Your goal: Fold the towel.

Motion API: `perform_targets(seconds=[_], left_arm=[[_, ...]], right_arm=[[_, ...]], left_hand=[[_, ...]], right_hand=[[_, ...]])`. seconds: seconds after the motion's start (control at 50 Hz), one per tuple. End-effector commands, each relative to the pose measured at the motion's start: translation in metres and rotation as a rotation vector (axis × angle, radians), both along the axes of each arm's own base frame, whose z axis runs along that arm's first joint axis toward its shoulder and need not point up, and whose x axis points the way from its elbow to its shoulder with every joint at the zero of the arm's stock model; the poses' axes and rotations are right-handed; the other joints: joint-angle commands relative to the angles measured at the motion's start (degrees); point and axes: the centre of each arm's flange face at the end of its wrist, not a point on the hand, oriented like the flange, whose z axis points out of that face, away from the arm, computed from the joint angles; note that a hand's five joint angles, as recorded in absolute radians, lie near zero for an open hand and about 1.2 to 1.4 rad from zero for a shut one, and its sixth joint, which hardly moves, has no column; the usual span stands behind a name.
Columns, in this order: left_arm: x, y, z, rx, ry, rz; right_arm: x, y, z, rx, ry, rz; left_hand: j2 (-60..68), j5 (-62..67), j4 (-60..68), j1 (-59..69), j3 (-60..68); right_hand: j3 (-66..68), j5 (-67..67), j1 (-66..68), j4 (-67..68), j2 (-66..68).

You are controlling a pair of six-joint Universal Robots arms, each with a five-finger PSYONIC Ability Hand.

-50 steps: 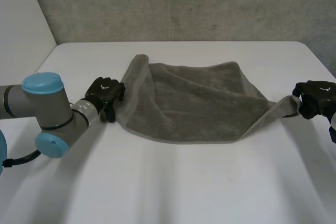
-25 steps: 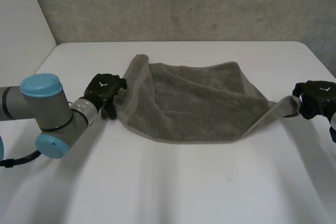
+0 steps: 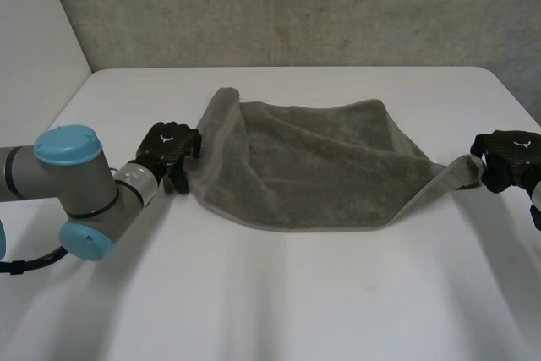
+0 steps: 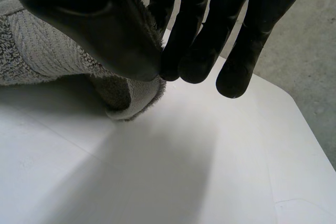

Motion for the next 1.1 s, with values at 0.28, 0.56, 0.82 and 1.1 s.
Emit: perform_targets(seconds=[0.28,0.56,0.82,1.1], left_arm=[[0.0015,0.0002,0.0008,-0.055,0.017,0.006],[0.0009,0.0042,0.0059,-0.056,0.018,-0.001],[0.0008,0.0052,0.0050,-0.056,0.010,0.000],[-0.0019,0.0081,0.0043,-0.055,-0.001,-0.011]], right_arm=[[0.0001,0.0000,0.0000,0.000,0.001,0.002],[0.0002,0.0005,-0.0004,0.003,0.000,0.002],[0.0034,0.0017,-0.0004,0.003,-0.001,0.011],[0.0034,0.0017,-0.0004,0.003,0.000,0.011]], left_hand=[[-8.9,17.7,-8.9,-8.9,-8.9],[12.8,39.4,12.7,12.8,12.8],[0.5,27.1,0.5,0.5,0.5],[-20.2,6.4,-20.2,-20.2,-20.2]], right_hand=[[3.1,2.6,4.1,3.8,3.1],[3.1,2.6,4.1,3.8,3.1],[3.1,2.6,4.1,3.8,3.1],[3.1,2.6,4.1,3.8,3.1]])
